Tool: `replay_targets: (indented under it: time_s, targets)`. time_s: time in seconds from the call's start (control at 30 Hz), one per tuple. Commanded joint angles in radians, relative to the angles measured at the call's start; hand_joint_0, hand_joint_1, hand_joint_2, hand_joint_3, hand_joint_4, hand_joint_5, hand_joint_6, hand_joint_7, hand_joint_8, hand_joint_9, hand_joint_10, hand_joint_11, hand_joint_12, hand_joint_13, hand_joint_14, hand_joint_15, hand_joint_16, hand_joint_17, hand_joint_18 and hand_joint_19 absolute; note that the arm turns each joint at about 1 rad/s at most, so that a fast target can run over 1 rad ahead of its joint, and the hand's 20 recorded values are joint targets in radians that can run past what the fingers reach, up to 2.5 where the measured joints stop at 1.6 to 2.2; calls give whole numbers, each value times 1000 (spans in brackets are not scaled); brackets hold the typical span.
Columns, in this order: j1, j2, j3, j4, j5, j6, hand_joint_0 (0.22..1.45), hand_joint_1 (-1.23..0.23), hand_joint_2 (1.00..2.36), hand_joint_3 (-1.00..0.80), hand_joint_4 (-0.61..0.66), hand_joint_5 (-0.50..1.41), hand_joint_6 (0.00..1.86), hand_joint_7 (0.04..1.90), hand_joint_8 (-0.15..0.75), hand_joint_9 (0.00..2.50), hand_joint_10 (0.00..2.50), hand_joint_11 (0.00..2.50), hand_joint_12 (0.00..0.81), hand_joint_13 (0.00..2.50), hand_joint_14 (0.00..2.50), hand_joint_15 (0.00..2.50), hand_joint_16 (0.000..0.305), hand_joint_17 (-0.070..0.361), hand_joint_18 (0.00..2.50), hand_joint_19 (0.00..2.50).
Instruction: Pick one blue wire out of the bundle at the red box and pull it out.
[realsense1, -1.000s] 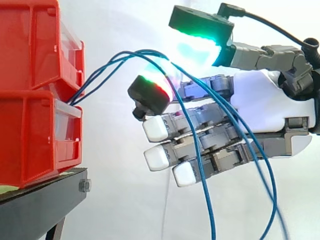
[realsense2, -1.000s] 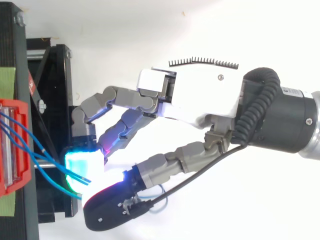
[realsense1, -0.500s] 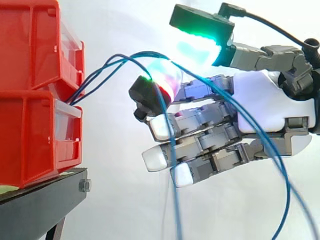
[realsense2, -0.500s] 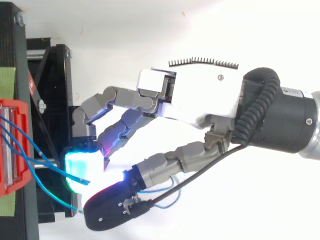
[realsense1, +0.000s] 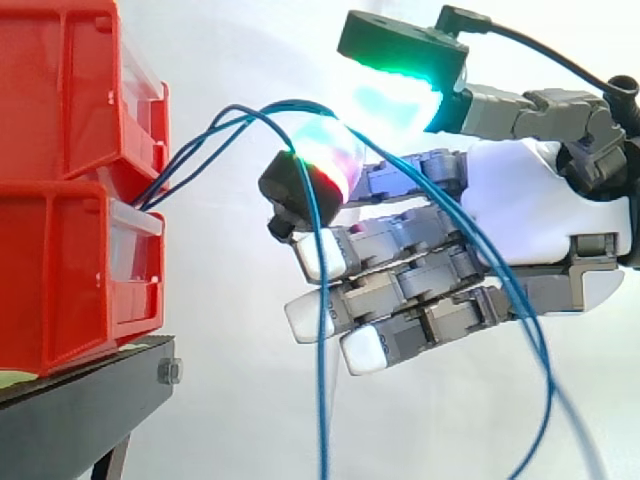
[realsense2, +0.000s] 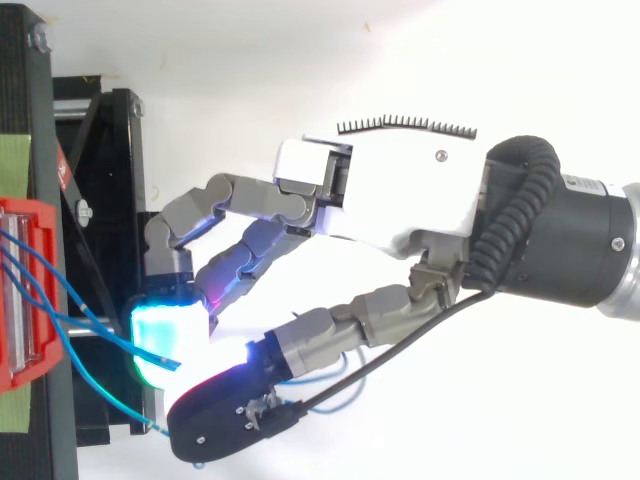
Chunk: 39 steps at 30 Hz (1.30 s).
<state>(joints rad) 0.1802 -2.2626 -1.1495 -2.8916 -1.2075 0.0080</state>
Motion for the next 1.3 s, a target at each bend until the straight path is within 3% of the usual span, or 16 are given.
replay_targets:
  time_s: [0.0,0.03,0.07,0.2,0.4,0.43,0.47,0.53,0.63,0.73,0.8,0.83,0.93,0.97,1.1,1.27]
  targets:
    - [1,0,-1,0,0,0,688,-783,1022,35,-73,-199,958,1345,309,867,14,487,419,743,15,401,58,130,644,439]
    - [1,0,-1,0,0,0,691,-785,1024,-55,-22,-206,959,1315,305,865,12,481,417,741,16,393,57,129,645,436]
    - [-1,0,1,0,-1,0,665,-785,1016,-287,61,-185,933,1279,298,866,11,443,412,740,15,387,57,129,649,429]
    - [-1,0,1,0,-1,0,627,-773,1001,-484,168,-133,872,1294,292,966,12,366,406,754,14,372,56,127,641,434]
    - [-1,0,-1,0,-1,0,607,-740,1009,-388,61,-107,849,1249,263,1025,9,326,397,762,15,366,56,126,648,446]
    - [-1,0,1,0,-1,0,613,-755,1016,-283,8,-123,892,1150,277,975,10,358,401,765,15,381,56,126,651,452]
    - [-1,0,-1,0,-1,0,631,-771,1020,-136,-10,-152,923,1195,286,942,12,429,410,766,16,396,56,126,651,451]
    - [1,0,1,0,-1,0,646,-777,1022,-58,-62,-161,944,1241,303,935,12,478,414,770,16,402,57,128,660,437]
    - [-1,0,1,0,-1,0,667,-784,1021,-155,-58,-170,950,1149,303,931,13,478,410,769,15,408,56,127,657,433]
    - [-1,0,1,0,-1,0,618,-751,1004,-450,60,-134,884,1194,260,985,10,354,394,763,14,358,56,125,648,440]
    - [1,0,1,0,-1,0,612,-740,1003,-464,31,-118,865,1196,229,1032,9,328,389,761,13,341,55,124,646,448]
    - [1,0,1,0,-1,1,608,-738,1006,-426,-2,-114,860,1196,218,1029,9,313,387,761,15,341,55,125,646,451]
    - [-1,0,1,0,-1,1,624,-802,1023,-26,-98,-138,930,1224,259,985,10,379,400,800,15,397,58,129,683,447]
    - [1,0,1,0,-1,0,680,-807,1021,72,-164,-152,951,1376,281,982,13,444,407,812,16,426,57,129,698,446]
    - [1,0,-1,0,0,1,727,-795,1022,110,-146,-172,965,1513,289,967,12,455,402,809,17,417,55,124,678,459]
    - [2,0,1,0,0,3,595,-739,1003,-55,28,-170,941,1078,320,938,7,284,456,754,11,325,70,158,674,426]
